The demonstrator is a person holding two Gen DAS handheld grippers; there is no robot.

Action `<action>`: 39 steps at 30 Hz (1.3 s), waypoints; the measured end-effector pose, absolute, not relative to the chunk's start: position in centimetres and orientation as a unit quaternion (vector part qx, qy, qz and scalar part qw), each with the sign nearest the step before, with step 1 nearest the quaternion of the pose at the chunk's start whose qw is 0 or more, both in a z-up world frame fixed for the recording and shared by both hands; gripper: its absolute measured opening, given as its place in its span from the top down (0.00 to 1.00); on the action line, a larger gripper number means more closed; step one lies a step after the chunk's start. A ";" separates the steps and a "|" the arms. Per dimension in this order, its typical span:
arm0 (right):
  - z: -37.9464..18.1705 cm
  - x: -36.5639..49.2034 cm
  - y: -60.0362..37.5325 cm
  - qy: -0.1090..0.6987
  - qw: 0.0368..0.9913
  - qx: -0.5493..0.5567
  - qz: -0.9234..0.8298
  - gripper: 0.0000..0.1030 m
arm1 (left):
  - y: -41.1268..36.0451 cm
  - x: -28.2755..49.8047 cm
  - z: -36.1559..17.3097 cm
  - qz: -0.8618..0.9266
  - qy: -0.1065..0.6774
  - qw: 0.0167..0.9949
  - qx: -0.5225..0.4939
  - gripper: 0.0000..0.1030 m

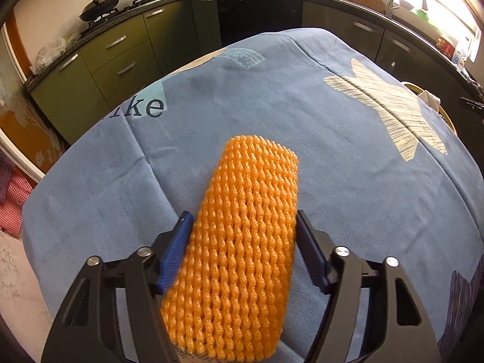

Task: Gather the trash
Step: 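Grasp the orange mesh sleeve on the table with the left gripper, then carry the orange mesh sleeve over the bin and open the left gripper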

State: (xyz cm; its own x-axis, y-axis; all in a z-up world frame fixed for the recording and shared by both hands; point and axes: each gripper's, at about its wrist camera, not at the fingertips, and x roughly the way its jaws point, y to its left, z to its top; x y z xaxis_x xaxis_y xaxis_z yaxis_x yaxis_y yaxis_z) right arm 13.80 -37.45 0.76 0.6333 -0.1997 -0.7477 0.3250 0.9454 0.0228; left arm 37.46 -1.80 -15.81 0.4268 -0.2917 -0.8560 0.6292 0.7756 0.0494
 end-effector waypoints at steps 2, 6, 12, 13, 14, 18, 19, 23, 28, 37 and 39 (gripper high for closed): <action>0.8 13.7 -37.3 0.403 0.900 0.078 -0.145 0.55 | -1.8 37.2 -15.7 -0.278 0.456 0.825 0.184 0.42; 1.0 13.4 -37.3 0.400 0.902 0.079 -0.142 0.55 | -1.9 36.4 -15.5 -0.271 0.450 0.829 0.191 0.51; 1.4 12.7 -37.2 0.397 0.904 0.078 -0.137 0.55 | -1.7 34.8 -14.1 -0.263 0.438 0.841 0.180 0.71; 1.5 12.5 -37.2 0.395 0.905 0.079 -0.136 0.55 | -1.7 34.6 -13.9 -0.265 0.438 0.841 0.176 0.75; 1.6 12.3 -37.2 0.393 0.906 0.080 -0.135 0.55 | -1.7 34.2 -13.6 -0.265 0.438 0.841 0.174 0.79; 1.9 11.5 -37.4 0.387 0.909 0.082 -0.133 0.53 | -2.3 32.4 -12.4 -0.260 0.428 0.847 0.180 0.85; 1.9 11.3 -37.4 0.386 0.909 0.082 -0.132 0.52 | -2.5 31.9 -12.0 -0.259 0.425 0.848 0.181 0.86; 2.2 10.1 -37.7 0.383 0.911 0.079 -0.131 0.52 | -4.2 29.7 -10.1 -0.265 0.415 0.850 0.185 0.86; 2.7 7.9 -38.6 0.377 0.913 0.077 -0.138 0.48 | -8.8 25.6 -6.8 -0.301 0.395 0.844 0.204 0.86; 2.5 1.5 -44.1 0.350 0.911 0.117 -0.184 0.43 | -22.2 20.7 -2.2 -0.400 0.364 0.803 0.252 0.86; 2.1 0.2 -45.7 0.346 0.909 0.133 -0.193 0.43 | -26.2 20.3 -1.7 -0.420 0.357 0.791 0.264 0.86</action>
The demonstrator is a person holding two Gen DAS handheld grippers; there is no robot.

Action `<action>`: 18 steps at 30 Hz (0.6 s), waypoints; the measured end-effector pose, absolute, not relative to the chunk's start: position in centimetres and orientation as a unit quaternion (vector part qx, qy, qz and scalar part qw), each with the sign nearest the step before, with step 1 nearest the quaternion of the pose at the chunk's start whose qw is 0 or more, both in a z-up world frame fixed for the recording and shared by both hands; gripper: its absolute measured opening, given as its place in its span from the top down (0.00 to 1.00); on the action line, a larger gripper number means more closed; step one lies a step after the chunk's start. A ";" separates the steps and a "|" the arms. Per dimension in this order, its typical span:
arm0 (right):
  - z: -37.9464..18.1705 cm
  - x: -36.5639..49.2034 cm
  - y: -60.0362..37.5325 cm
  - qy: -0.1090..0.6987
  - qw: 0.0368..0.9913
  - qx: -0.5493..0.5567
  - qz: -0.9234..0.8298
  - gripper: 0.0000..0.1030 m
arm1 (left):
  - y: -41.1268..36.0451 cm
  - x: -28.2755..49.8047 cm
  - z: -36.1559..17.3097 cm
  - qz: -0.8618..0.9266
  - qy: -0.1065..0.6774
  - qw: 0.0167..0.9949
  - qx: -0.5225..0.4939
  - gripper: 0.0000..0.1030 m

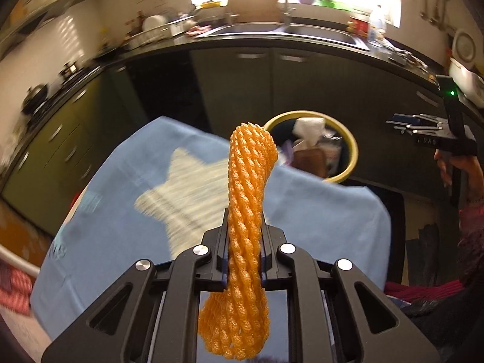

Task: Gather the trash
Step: 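Carry the orange mesh sleeve over the bin and open the left gripper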

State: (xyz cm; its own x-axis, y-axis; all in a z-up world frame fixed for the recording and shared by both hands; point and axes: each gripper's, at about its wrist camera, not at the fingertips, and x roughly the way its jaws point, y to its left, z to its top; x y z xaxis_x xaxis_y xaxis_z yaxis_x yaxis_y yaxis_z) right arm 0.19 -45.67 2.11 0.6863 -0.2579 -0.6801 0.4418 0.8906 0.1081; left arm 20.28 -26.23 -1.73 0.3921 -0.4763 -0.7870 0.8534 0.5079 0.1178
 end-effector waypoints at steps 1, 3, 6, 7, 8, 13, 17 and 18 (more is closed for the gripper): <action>1.9 -0.3 -46.3 0.345 0.907 0.140 -0.196 0.43 | -28.1 20.2 -1.6 -0.428 0.355 0.787 0.268 0.86; 1.5 -1.5 -47.8 0.340 0.905 0.156 -0.205 0.43 | -32.2 20.3 -1.6 -0.445 0.354 0.776 0.273 0.86; 0.9 -2.9 -49.5 0.336 0.901 0.173 -0.215 0.43 | -37.6 20.6 -2.4 -0.460 0.357 0.762 0.283 0.86; 0.7 -3.2 -50.0 0.335 0.900 0.178 -0.217 0.43 | -39.1 20.9 -3.0 -0.463 0.358 0.758 0.288 0.86; 0.4 -3.6 -50.4 0.334 0.898 0.183 -0.220 0.43 | -40.5 21.3 -3.6 -0.464 0.358 0.756 0.292 0.86; -0.8 -4.8 -52.1 0.335 0.892 0.203 -0.227 0.42 | -47.9 23.6 -6.9 -0.470 0.388 0.730 0.308 0.85; -1.8 -4.6 -52.8 0.342 0.886 0.214 -0.226 0.42 | -52.4 24.9 -9.0 -0.466 0.393 0.725 0.322 0.81; -2.0 -4.5 -52.9 0.344 0.886 0.216 -0.225 0.41 | -53.2 25.3 -9.5 -0.464 0.393 0.725 0.322 0.80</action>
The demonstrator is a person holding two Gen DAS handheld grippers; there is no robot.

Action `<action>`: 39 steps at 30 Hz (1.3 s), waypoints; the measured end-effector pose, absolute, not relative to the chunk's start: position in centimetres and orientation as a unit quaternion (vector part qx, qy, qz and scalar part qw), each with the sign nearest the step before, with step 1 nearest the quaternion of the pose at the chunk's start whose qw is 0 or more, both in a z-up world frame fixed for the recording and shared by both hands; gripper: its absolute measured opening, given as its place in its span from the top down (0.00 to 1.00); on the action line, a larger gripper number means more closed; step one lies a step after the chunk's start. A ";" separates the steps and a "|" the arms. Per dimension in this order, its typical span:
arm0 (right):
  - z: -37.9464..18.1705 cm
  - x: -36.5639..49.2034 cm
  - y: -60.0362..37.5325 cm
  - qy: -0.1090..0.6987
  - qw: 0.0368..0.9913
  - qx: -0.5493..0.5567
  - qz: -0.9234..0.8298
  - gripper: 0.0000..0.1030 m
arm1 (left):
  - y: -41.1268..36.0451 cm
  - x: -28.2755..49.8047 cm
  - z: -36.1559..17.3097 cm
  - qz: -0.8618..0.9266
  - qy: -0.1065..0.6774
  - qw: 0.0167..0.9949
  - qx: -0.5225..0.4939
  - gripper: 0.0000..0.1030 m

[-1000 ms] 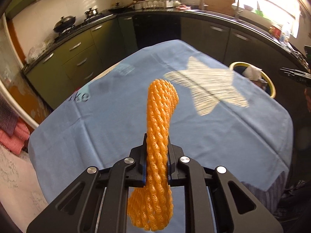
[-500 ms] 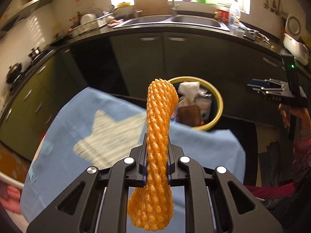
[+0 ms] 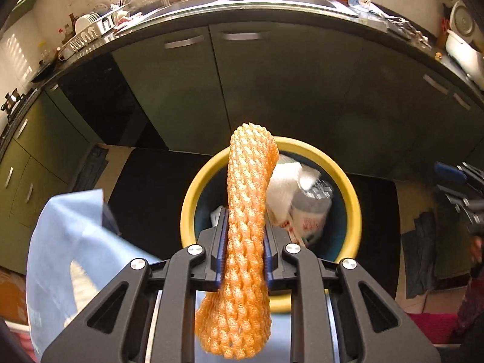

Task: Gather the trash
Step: 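Carry the orange mesh sleeve over the bin and open the left gripper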

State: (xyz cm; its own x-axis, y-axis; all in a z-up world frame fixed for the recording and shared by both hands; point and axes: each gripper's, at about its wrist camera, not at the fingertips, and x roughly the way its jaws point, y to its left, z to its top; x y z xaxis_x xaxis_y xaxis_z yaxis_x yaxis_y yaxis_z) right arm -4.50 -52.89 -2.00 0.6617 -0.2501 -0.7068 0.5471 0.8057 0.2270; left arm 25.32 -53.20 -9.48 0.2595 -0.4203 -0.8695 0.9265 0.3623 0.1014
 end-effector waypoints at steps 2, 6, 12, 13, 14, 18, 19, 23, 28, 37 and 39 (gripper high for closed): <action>-2.4 -4.3 -53.0 0.348 0.884 0.219 -0.222 0.41 | -54.7 25.7 -10.5 -0.462 0.399 0.720 0.329 0.70; -2.8 -4.3 -53.2 0.350 0.883 0.222 -0.219 0.41 | -55.4 26.5 -12.1 -0.453 0.404 0.720 0.337 0.58; -2.6 -4.4 -53.2 0.347 0.885 0.223 -0.218 0.41 | -55.3 26.7 -12.0 -0.450 0.399 0.731 0.322 0.26; -2.6 -4.4 -53.1 0.346 0.885 0.223 -0.217 0.41 | -55.2 26.7 -11.9 -0.451 0.399 0.731 0.320 0.22; -2.5 -4.5 -53.0 0.344 0.886 0.223 -0.217 0.40 | -55.2 26.5 -11.7 -0.450 0.395 0.733 0.321 0.22; -2.2 -4.6 -52.6 0.340 0.889 0.222 -0.212 0.39 | -54.3 26.2 -11.0 -0.454 0.392 0.737 0.311 0.20; -2.1 -4.5 -52.4 0.340 0.890 0.222 -0.210 0.38 | -53.8 26.1 -10.7 -0.457 0.390 0.739 0.306 0.18; -2.0 -4.3 -51.8 0.343 0.891 0.215 -0.204 0.37 | -51.5 25.2 -9.1 -0.459 0.381 0.750 0.283 0.13; -1.7 -3.8 -50.6 0.350 0.895 0.202 -0.187 0.35 | -46.8 23.6 -6.4 -0.458 0.363 0.777 0.234 0.06; -0.9 -2.2 -46.3 0.368 0.905 0.148 -0.152 0.23 | -31.8 18.0 -2.2 -0.371 0.327 0.856 0.151 0.05; -0.5 -1.6 -44.8 0.373 0.908 0.130 -0.141 0.19 | -27.4 16.6 -1.5 -0.338 0.319 0.876 0.126 0.05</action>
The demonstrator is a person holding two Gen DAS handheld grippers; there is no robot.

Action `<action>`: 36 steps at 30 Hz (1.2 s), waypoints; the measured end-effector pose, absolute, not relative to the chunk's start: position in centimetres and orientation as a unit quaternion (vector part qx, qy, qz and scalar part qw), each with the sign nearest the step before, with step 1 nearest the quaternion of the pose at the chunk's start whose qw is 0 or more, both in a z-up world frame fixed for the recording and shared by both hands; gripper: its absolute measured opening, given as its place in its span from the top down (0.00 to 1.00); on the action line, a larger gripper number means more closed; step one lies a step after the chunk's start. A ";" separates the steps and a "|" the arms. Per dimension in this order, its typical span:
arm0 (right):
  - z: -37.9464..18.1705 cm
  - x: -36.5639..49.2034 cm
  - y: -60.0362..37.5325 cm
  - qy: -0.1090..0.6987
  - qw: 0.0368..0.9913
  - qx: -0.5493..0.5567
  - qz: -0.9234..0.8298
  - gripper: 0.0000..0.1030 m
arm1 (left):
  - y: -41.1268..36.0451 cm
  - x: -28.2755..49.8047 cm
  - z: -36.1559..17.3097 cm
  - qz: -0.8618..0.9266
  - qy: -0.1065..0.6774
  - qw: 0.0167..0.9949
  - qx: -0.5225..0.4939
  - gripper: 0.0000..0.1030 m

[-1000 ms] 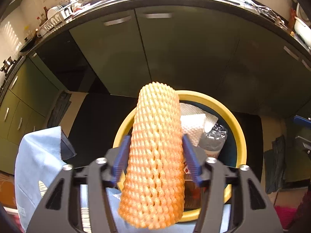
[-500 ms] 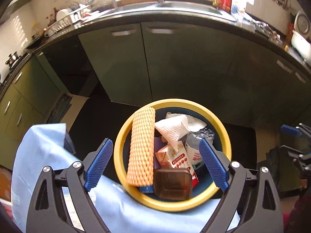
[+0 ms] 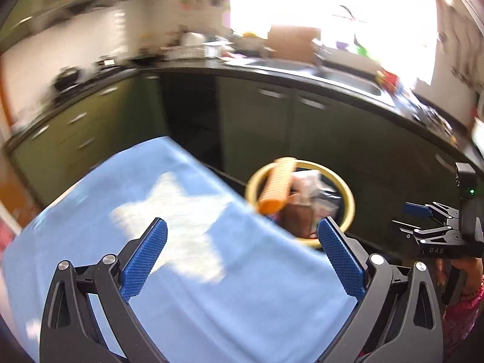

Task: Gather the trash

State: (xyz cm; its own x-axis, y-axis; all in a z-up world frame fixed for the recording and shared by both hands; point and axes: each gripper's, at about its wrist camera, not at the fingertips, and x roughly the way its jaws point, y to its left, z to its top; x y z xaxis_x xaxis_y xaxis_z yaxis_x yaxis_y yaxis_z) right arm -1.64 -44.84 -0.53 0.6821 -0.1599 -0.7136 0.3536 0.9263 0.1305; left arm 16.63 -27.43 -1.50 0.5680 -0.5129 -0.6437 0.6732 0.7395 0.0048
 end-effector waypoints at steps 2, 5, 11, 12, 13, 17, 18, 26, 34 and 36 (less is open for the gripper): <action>-0.1 -1.3 -43.1 0.375 0.912 0.109 -0.126 0.13 | -23.5 15.5 -1.1 -0.306 0.312 0.894 0.103 0.05; 0.9 -0.9 -40.4 0.370 0.920 0.083 -0.100 0.07 | -17.3 13.4 -0.7 -0.230 0.294 0.924 0.081 0.05; 3.3 -1.0 -35.4 0.350 0.934 0.031 -0.070 0.07 | -7.1 9.2 -0.5 -0.095 0.287 0.953 0.038 0.05; 3.7 -1.2 -34.8 0.347 0.935 0.024 -0.069 0.07 | -5.9 8.4 -0.5 -0.081 0.283 0.955 0.035 0.05; 4.1 -1.4 -34.3 0.342 0.937 0.020 -0.066 0.07 | -4.7 7.6 -0.3 -0.067 0.276 0.958 0.031 0.05; 5.9 -2.5 -32.6 0.317 0.946 0.012 -0.062 0.07 | -1.2 4.1 0.8 -0.022 0.251 0.967 0.021 0.05; 6.3 -2.8 -32.4 0.310 0.948 0.012 -0.064 0.07 | -0.7 3.2 1.1 -0.017 0.246 0.969 0.018 0.05; 9.2 -5.4 -30.5 0.260 0.963 0.002 -0.067 0.07 | 1.1 -0.5 2.0 -0.022 0.226 0.974 0.001 0.05; 9.3 -5.2 -29.9 0.257 0.964 0.000 -0.061 0.07 | 0.4 -1.1 2.8 -0.021 0.215 0.976 0.004 0.05; 9.2 -5.1 -29.9 0.258 0.964 0.001 -0.061 0.07 | 0.1 -1.1 2.9 -0.024 0.216 0.976 0.004 0.05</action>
State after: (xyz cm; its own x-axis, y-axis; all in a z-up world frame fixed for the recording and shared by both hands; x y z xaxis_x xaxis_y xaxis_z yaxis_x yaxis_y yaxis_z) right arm -5.09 -29.91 9.22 0.8593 -0.1164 -0.4980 0.1174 0.9926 -0.0296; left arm -1.08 0.14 2.86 0.9058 -0.0448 -0.4214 0.0479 0.9988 -0.0031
